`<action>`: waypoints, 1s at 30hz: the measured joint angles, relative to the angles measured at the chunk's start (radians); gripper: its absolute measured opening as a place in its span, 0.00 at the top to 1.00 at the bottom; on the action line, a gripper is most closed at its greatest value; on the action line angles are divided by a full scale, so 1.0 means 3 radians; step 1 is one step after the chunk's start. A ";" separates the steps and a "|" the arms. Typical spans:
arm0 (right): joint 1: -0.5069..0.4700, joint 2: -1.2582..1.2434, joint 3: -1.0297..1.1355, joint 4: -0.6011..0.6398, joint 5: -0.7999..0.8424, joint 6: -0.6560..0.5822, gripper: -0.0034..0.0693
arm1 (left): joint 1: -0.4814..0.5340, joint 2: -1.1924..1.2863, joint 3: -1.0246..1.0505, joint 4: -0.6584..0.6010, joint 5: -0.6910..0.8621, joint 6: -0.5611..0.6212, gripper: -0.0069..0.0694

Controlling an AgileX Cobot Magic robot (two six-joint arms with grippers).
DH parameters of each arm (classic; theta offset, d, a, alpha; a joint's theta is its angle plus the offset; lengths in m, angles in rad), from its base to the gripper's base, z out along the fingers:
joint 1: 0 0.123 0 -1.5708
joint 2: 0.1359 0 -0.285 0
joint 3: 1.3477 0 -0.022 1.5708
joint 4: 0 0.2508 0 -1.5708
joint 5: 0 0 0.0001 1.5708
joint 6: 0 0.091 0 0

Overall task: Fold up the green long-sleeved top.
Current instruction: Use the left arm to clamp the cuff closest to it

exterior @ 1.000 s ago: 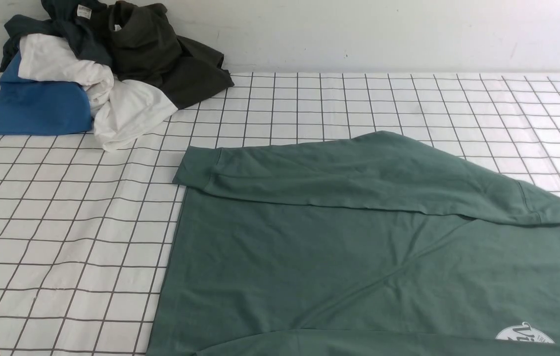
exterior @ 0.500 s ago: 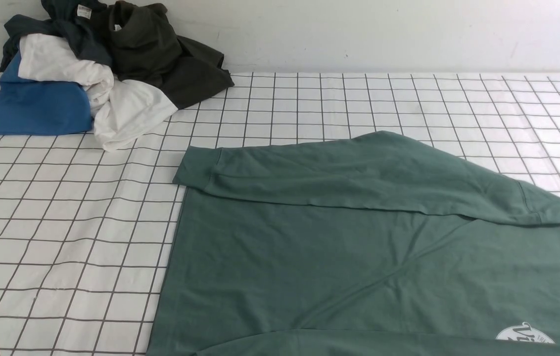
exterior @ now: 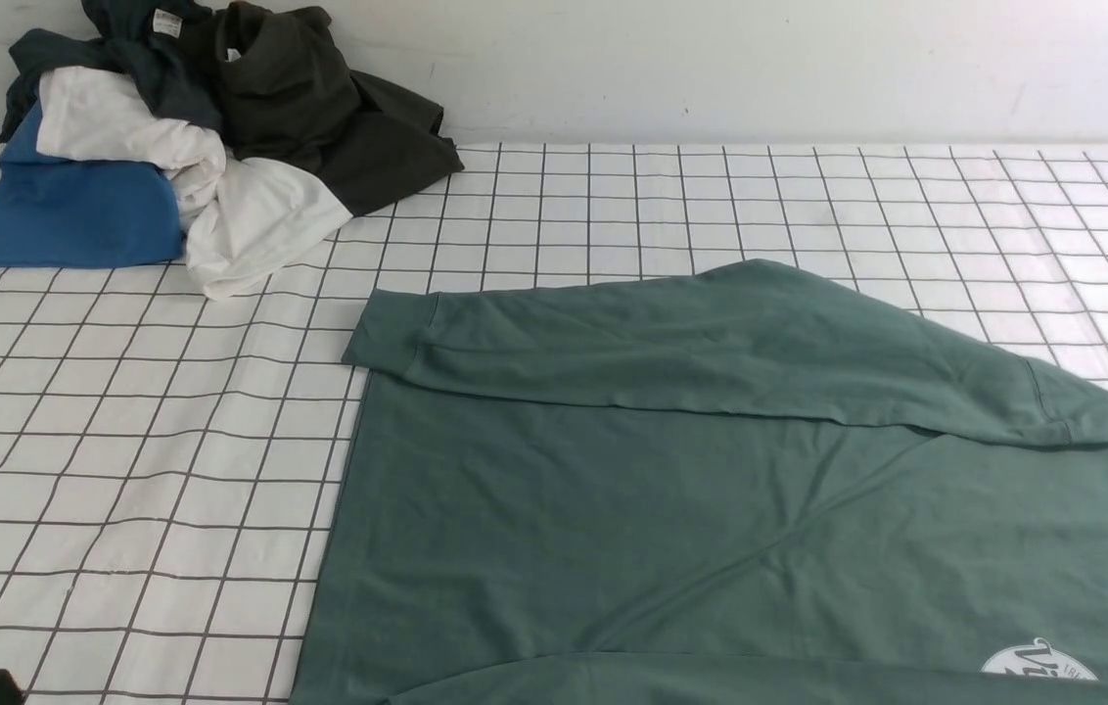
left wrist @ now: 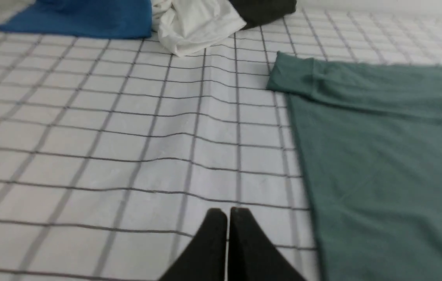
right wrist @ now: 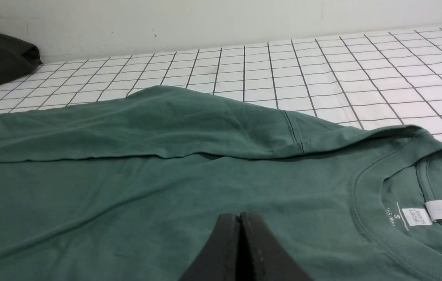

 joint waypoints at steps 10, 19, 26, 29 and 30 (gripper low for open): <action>0.0000 0.0000 0.0004 0.1832 -0.0163 0.0964 0.97 | 0.0000 0.0000 0.0000 -0.2008 -0.0227 -0.0854 0.92; 0.0000 0.0000 0.0004 0.2353 -0.0353 0.1018 0.97 | 0.0000 0.0000 -0.0089 -0.2166 0.0018 -0.0222 0.92; 0.0000 0.0000 -0.0016 0.2183 -0.0330 0.0632 0.97 | 0.0000 0.0191 -0.0734 -0.2138 0.0399 0.0911 0.92; 0.0000 0.0196 -0.0263 0.1923 -0.0256 0.0342 0.97 | 0.0000 0.0701 -0.1104 -0.1878 0.0760 0.1016 0.92; 0.0000 0.0396 -0.0457 0.1713 -0.0222 0.0199 0.97 | 0.0000 0.1026 -0.1353 -0.1603 0.1040 0.1034 0.92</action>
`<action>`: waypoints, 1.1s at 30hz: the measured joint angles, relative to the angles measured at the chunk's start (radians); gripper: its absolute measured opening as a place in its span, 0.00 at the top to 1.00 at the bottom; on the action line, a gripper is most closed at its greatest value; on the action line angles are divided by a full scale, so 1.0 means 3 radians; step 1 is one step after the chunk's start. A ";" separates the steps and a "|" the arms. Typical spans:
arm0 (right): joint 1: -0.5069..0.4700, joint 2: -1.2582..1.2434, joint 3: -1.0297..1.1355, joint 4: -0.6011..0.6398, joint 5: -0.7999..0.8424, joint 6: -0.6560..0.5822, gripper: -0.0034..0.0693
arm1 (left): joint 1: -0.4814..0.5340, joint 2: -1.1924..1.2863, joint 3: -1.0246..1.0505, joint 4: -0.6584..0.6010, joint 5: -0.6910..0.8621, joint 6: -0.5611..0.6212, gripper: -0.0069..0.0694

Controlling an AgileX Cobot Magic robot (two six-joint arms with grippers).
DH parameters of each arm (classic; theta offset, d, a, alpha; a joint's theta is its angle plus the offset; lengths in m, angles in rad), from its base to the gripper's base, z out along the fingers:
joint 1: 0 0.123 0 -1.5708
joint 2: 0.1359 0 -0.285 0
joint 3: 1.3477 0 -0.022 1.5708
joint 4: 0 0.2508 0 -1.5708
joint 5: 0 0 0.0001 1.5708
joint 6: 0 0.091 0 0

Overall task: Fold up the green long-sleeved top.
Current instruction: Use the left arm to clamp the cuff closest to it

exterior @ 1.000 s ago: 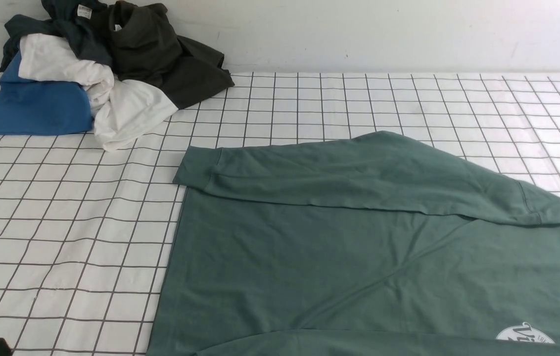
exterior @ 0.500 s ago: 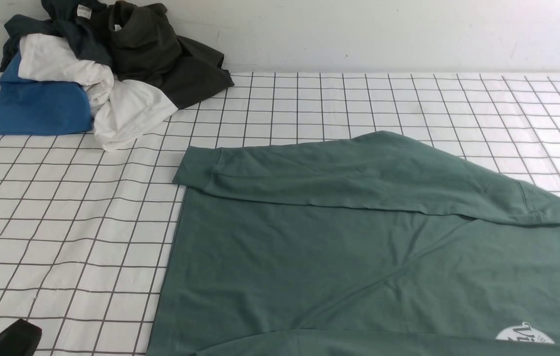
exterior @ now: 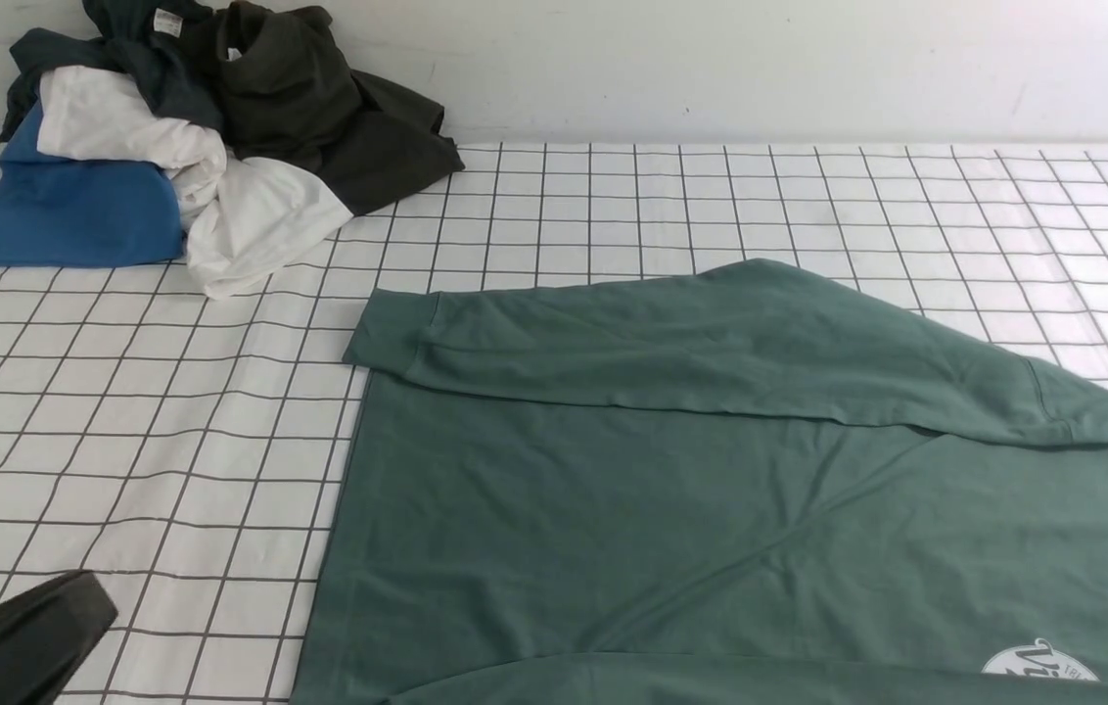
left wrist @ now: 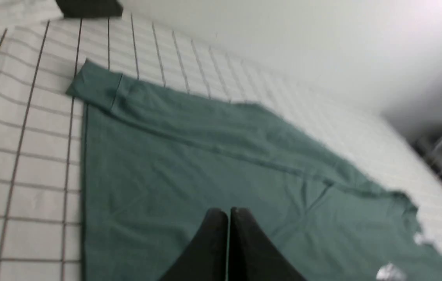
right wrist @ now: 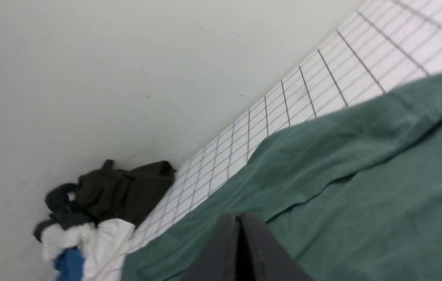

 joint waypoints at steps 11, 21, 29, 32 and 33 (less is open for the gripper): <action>0.0141 0.2005 -0.2012 -0.1123 0.1979 -0.0913 0.97 | -0.0343 0.1622 -0.1572 0.2045 0.1953 0.0056 0.92; 0.1041 0.2871 -0.2248 -0.1083 0.3153 -0.1268 0.97 | -0.1541 0.2426 -0.1570 0.2149 0.2001 -0.0029 0.86; 0.1183 0.2896 -0.2248 -0.1160 0.3176 -0.1279 0.97 | -0.2180 0.3152 -0.1570 0.2128 0.1580 -0.0046 0.55; 0.1187 0.2896 -0.2248 -0.1160 0.3176 -0.1279 0.97 | -0.2271 0.3456 -0.1570 0.2141 0.1443 -0.0046 0.42; 0.1189 0.2896 -0.2248 -0.1160 0.3179 -0.1279 0.97 | -0.2282 0.3567 -0.1570 0.2180 0.1369 -0.0046 0.36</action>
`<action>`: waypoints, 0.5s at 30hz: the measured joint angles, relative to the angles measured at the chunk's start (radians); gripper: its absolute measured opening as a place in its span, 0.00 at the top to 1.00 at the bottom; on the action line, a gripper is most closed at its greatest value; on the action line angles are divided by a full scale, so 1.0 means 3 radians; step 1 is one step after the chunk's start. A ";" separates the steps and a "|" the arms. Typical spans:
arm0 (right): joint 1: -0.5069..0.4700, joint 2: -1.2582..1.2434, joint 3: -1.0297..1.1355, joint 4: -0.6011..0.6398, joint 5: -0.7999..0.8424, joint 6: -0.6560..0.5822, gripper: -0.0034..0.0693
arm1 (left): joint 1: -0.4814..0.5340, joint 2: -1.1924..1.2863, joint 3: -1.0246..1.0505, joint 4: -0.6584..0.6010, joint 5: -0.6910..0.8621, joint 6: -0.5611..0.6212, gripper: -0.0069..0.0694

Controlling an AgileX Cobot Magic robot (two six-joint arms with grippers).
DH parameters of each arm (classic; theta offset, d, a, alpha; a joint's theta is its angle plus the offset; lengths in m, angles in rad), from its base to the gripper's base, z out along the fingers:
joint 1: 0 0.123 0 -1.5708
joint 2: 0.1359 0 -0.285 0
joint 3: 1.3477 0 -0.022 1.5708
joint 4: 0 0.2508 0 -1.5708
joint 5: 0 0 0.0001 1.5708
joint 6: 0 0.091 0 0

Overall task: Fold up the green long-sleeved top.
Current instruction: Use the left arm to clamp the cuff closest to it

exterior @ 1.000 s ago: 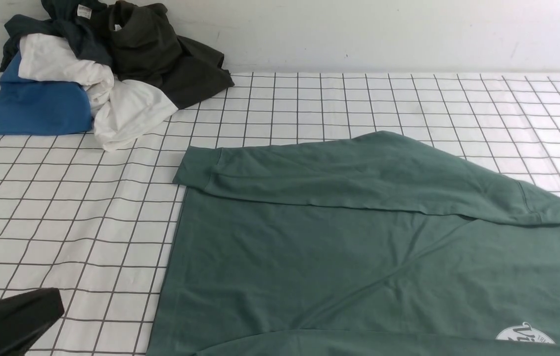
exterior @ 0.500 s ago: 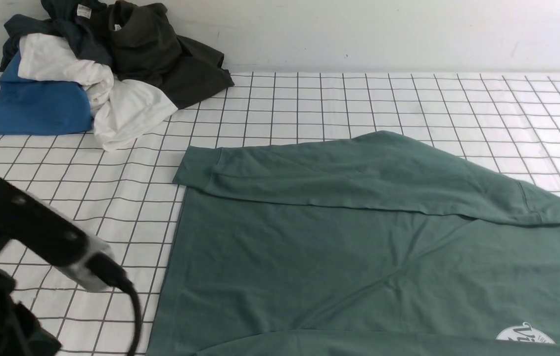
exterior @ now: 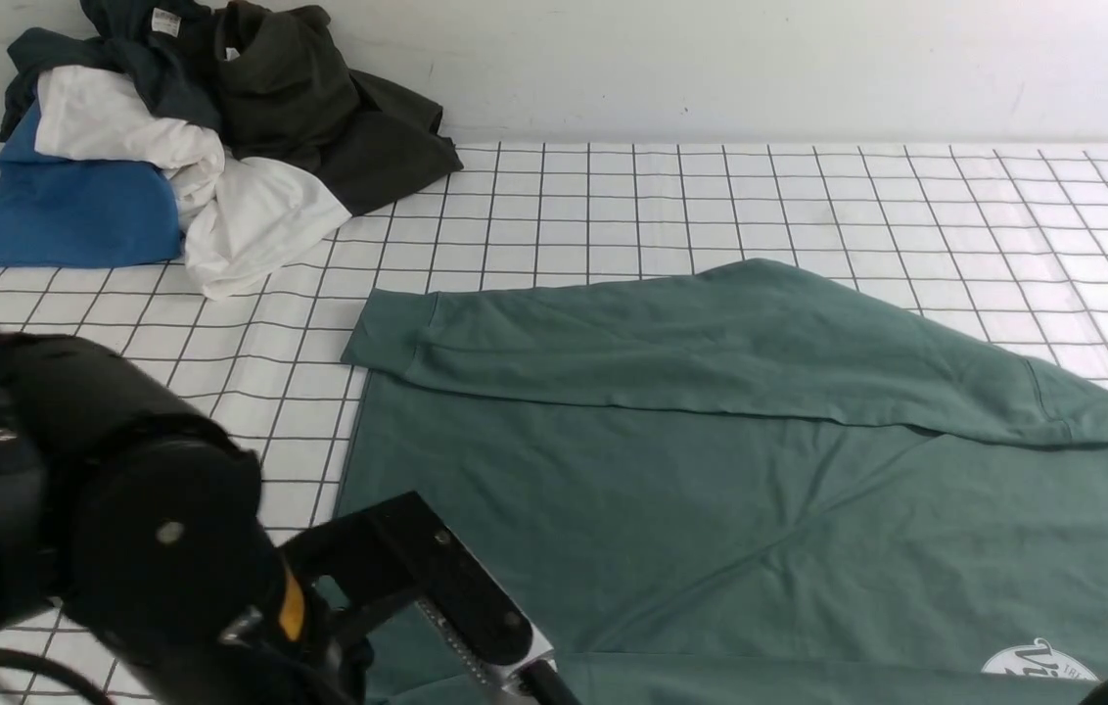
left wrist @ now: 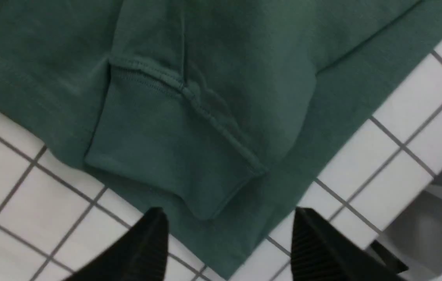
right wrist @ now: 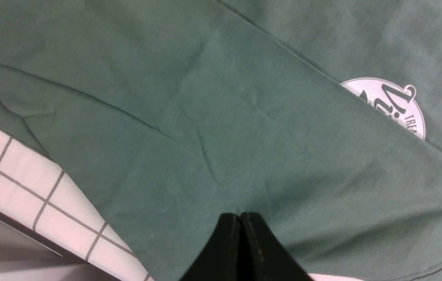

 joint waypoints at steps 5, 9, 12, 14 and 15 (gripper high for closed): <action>0.0000 0.0000 0.0000 0.0004 0.0000 0.0000 0.97 | 0.0039 0.0521 0.0000 0.0338 -0.0340 -0.0104 0.23; 0.0000 -0.0003 0.0000 0.0014 0.0000 0.0000 0.97 | 0.0113 0.0807 -0.0003 0.0569 -0.0550 -0.0279 0.21; 0.0004 -0.0003 0.0000 0.0014 0.0000 0.0000 0.97 | 0.0162 0.0959 -0.0003 0.0643 -0.0672 -0.0348 0.21; 0.0004 -0.0003 0.0000 0.0014 0.0000 0.0000 0.97 | 0.0168 0.0999 -0.0003 0.0647 -0.0695 -0.0356 0.21; 0.0004 -0.0003 0.0000 0.0014 0.0000 0.0000 0.97 | 0.0168 0.1041 -0.0010 0.0639 -0.0703 -0.0358 0.22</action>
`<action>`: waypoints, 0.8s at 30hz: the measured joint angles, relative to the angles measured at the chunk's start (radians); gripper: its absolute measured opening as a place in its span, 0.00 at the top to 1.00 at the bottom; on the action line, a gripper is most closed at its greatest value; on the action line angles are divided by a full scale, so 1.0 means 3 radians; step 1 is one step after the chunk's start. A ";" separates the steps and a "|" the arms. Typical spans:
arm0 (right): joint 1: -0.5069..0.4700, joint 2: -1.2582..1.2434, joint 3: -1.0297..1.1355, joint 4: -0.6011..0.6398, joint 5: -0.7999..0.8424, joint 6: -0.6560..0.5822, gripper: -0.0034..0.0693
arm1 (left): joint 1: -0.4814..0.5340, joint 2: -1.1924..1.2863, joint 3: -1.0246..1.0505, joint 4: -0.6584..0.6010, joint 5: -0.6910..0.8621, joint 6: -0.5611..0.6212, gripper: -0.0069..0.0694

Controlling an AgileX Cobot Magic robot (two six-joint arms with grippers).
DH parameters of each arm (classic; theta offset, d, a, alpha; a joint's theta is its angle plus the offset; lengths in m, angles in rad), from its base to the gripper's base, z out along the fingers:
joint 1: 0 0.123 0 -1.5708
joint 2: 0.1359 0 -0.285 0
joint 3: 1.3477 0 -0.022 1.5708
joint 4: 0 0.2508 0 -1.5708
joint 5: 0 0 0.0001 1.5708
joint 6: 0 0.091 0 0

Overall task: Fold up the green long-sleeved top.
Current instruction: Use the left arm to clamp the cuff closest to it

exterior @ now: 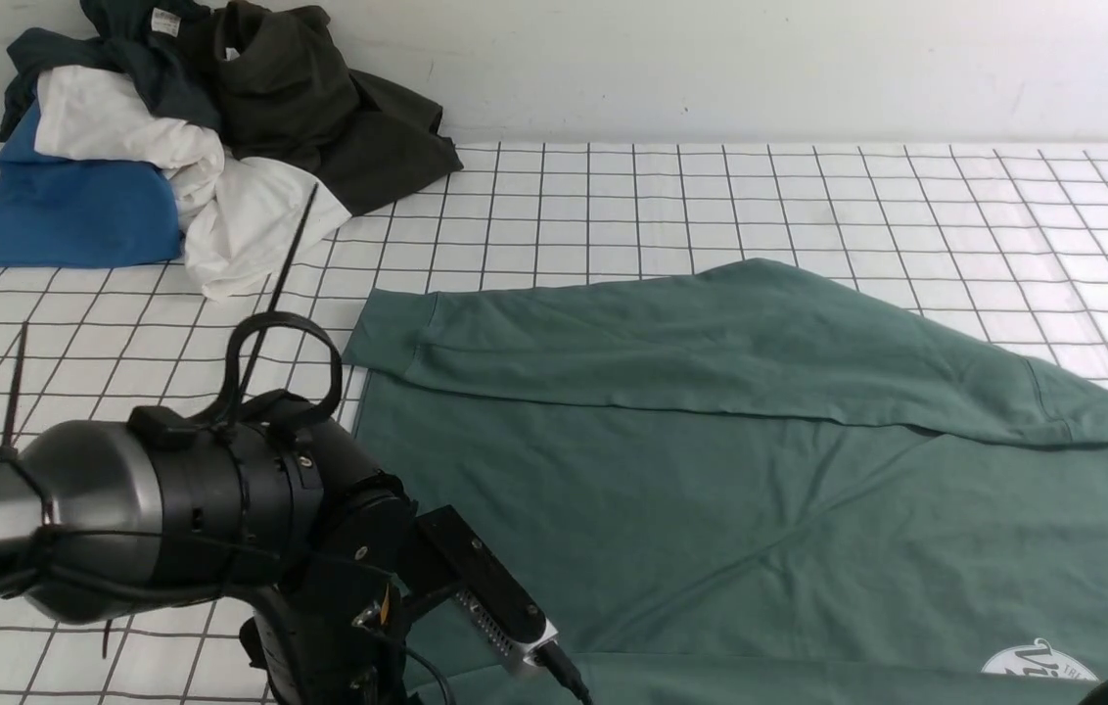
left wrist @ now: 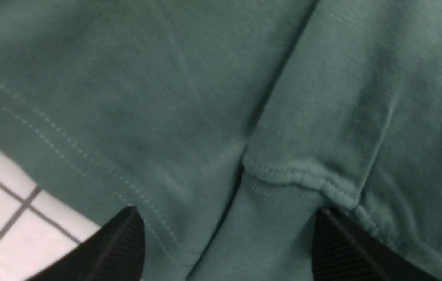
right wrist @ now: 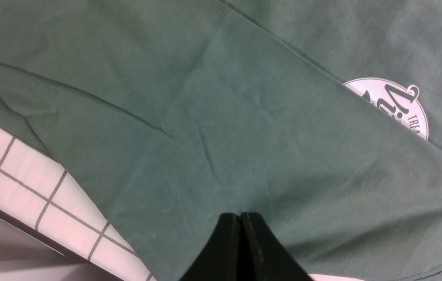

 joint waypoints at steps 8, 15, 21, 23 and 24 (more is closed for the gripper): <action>0.0000 0.0000 0.0000 0.0000 0.0000 0.0000 0.97 | 0.0000 0.0036 -0.0015 -0.0180 0.0021 0.0000 0.49; 0.0003 0.0000 0.0000 0.0000 0.0000 0.0000 0.97 | 0.0000 0.0046 -0.0022 -0.0219 0.0040 0.0000 0.77; 0.0003 0.0000 0.0000 0.0000 0.0000 0.0003 0.97 | 0.0000 0.0046 -0.0033 -0.0210 0.0093 0.0000 0.88; 0.0003 0.0000 0.0000 0.0000 0.0000 0.0003 0.97 | 0.0000 0.0034 -0.0039 -0.0210 0.0102 0.0000 0.88; 0.0003 0.0000 0.0000 0.0000 0.0000 0.0003 0.97 | 0.0000 0.0013 -0.0039 -0.0210 0.0111 0.0000 0.89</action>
